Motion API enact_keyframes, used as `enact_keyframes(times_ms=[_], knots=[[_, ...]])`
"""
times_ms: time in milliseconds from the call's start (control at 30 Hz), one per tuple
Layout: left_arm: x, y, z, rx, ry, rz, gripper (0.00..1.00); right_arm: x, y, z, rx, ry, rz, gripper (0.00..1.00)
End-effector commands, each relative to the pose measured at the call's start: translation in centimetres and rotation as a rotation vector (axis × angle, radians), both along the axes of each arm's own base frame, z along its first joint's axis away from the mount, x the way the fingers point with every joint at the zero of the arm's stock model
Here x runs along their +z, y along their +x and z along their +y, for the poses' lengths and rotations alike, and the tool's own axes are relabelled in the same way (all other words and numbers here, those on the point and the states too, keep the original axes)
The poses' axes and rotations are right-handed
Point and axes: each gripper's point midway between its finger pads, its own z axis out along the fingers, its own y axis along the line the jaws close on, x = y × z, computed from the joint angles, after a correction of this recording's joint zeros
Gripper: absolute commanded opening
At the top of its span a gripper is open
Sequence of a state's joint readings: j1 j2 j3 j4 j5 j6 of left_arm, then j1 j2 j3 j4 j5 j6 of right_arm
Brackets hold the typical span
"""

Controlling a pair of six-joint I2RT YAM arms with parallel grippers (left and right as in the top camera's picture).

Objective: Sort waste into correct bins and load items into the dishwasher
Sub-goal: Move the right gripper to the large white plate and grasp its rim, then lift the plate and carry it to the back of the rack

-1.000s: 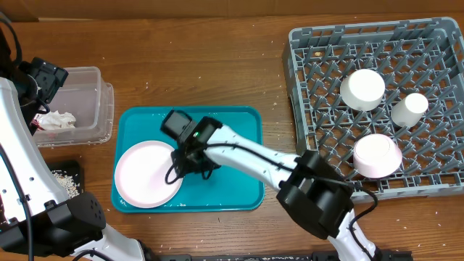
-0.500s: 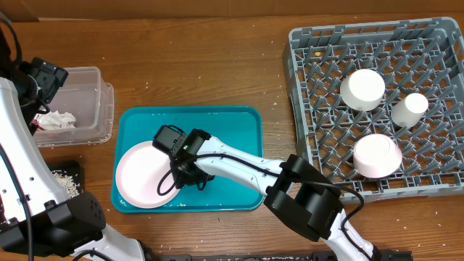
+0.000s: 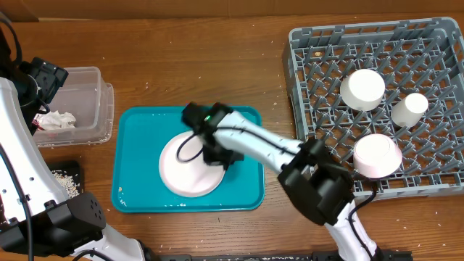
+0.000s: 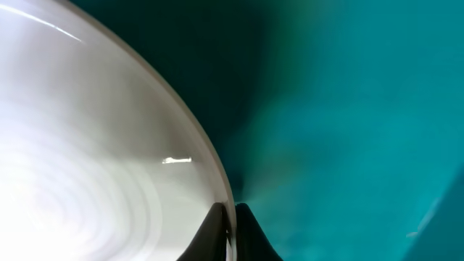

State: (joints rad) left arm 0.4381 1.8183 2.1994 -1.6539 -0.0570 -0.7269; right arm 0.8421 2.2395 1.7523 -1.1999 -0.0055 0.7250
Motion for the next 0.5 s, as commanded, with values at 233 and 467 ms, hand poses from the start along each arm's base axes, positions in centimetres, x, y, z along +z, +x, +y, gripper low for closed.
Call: enact_keyframes(times_ms=[233,467], knots=[[-0.1,0.1,-0.1,0.000,0.007,0.010,1.00,9.9,7.3,-10.9,-0.180,-0.123,-0.178,0.04],[-0.1,0.1,-0.1,0.000,0.007,0.010,1.00,24.3,11.9,-24.7,-0.389,-0.100,-0.489,0.04]])
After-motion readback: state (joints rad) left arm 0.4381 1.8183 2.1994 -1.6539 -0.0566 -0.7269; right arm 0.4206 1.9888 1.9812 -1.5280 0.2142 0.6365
